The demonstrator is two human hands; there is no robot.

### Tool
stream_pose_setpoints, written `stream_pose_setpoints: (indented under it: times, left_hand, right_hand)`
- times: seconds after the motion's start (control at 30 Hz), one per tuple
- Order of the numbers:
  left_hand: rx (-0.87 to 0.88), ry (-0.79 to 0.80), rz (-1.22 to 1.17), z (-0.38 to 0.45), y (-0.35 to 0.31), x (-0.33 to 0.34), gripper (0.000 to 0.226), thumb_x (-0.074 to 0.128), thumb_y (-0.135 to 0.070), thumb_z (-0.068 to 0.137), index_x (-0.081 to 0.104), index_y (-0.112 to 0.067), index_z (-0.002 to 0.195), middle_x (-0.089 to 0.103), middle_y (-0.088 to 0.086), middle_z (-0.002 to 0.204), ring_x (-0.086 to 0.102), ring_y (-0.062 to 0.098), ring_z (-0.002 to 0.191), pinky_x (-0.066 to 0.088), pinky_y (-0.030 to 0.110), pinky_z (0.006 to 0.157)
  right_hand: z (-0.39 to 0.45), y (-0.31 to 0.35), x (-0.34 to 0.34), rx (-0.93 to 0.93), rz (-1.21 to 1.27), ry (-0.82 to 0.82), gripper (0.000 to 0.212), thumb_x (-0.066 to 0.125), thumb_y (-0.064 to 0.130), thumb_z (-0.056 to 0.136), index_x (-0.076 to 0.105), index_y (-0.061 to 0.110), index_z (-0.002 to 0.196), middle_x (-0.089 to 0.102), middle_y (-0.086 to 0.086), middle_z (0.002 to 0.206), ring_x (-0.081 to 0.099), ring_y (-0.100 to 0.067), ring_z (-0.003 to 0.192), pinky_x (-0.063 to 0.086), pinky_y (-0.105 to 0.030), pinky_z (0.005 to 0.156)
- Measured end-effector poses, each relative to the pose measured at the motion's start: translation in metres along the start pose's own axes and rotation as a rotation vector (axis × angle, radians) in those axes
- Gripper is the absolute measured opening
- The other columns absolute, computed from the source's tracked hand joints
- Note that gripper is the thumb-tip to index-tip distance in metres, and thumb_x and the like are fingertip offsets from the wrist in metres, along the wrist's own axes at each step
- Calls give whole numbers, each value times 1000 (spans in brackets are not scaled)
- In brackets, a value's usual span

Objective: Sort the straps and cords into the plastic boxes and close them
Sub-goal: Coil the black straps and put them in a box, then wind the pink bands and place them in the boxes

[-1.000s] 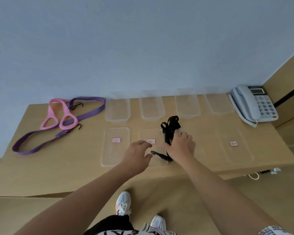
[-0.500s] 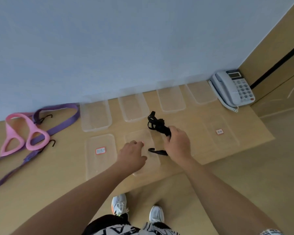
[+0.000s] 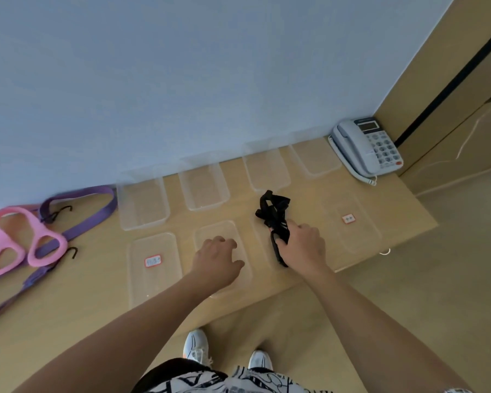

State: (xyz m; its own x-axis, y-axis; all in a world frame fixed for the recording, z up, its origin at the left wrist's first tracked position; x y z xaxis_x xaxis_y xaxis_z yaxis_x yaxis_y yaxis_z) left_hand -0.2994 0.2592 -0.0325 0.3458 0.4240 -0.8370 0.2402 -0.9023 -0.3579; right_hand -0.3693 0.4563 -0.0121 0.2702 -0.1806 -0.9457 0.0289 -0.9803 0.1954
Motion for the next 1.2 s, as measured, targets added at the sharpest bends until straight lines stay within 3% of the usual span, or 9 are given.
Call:
stream_pose_setpoints:
  times: [0.17, 0.47, 0.77, 0.93, 1.2]
  left_hand:
    - [4, -47, -33, -8, -11, -8, 51, 59, -46, 94, 54, -24, 139, 51, 2, 143, 43, 24, 134, 42, 39, 101]
    - [-66, -254, -164, -63, 7, -41, 42, 63, -40, 94, 59, -24, 134, 56, -1, 138, 47, 21, 131, 42, 36, 103]
    - [-363, -380, -235, -160, 120, -58, 43, 63, -39, 95, 58, -24, 135, 55, 0, 140, 49, 22, 129, 41, 30, 99]
    - [-465, -437, -281, -188, 194, -68, 44, 62, -42, 95, 57, -26, 136, 55, -2, 139, 48, 20, 130, 41, 31, 101]
    - [-567, -520, -403, -214, 323, -75, 41, 65, -39, 94, 59, -24, 132, 56, -4, 136, 47, 18, 129, 42, 31, 97]
  right_hand:
    - [-11, 1, -11, -37, 54, -74, 56, 48, 52, 97, 43, 22, 144, 56, -7, 128, 49, -30, 117, 45, -41, 94]
    - [-45, 67, -8, -378, 76, -78, 60, 57, 44, 94, 42, 20, 147, 50, -5, 141, 42, -29, 127, 36, -37, 106]
    - [-89, 157, 36, -625, 78, 48, 61, 58, 42, 92, 43, 21, 147, 52, -5, 140, 43, -30, 128, 37, -38, 108]
    - [-103, 221, 46, -710, 46, 60, 62, 62, 43, 91, 45, 22, 147, 49, -6, 143, 41, -30, 132, 33, -37, 112]
    - [-115, 336, 85, -778, -38, 140, 54, 62, 38, 91, 50, 21, 141, 53, -3, 133, 45, -27, 126, 38, -34, 107]
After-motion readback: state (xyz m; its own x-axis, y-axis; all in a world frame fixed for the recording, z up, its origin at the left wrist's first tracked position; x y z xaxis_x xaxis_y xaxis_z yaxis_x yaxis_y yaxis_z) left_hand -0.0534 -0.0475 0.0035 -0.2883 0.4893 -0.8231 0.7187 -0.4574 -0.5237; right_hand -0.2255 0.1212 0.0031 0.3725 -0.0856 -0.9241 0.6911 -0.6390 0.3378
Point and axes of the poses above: each hand's wrist, its own z-axis towards the middle knuckle, its own x-axis out of the palm, y = z × x, the point moved 9 cm from there along z, towards the middle knuckle
